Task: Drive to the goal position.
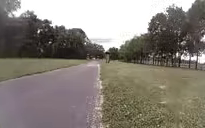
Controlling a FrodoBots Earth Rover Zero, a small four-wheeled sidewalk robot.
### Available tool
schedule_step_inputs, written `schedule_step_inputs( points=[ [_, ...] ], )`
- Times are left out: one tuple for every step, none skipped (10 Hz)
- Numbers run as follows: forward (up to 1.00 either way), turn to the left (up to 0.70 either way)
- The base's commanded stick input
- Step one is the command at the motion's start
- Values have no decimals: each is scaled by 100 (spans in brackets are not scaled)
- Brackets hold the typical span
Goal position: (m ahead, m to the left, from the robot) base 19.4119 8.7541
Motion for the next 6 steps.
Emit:
schedule_step_inputs(
  points=[
    [70, 14],
    [70, 14],
    [70, 14],
    [70, 14],
    [70, 14],
    [70, 2]
  ],
)
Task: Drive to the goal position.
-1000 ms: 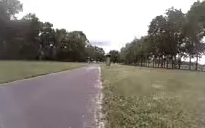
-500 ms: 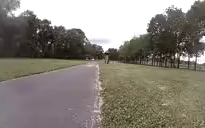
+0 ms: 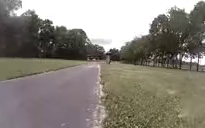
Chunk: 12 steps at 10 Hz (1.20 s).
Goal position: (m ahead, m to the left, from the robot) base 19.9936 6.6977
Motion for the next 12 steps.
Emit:
schedule_step_inputs(
  points=[
    [70, 0],
    [70, 0],
    [70, 0],
    [70, 0],
    [70, 0],
    [70, 0],
    [70, 0],
    [70, 0],
    [70, 0],
    [70, 0],
    [70, 0],
    [70, 0]
  ],
)
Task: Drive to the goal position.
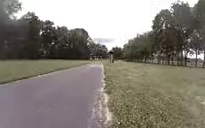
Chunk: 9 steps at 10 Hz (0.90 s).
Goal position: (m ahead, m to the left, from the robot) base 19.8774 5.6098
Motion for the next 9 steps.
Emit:
schedule_step_inputs(
  points=[
    [70, 9],
    [70, 14],
    [70, 14],
    [70, 14],
    [70, 14],
    [70, 14],
    [70, 14],
    [70, 14],
    [70, 14]
  ],
)
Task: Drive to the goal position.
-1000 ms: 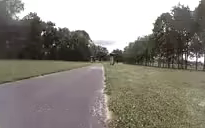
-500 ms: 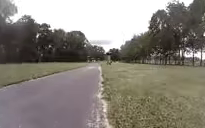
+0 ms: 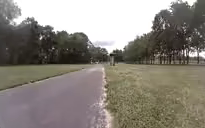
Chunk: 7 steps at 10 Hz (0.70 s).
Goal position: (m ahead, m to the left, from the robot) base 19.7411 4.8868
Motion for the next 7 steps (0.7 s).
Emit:
schedule_step_inputs(
  points=[
    [70, 10],
    [70, 0],
    [70, 0],
    [70, 0],
    [70, 0],
    [70, 0],
    [70, 0]
  ],
)
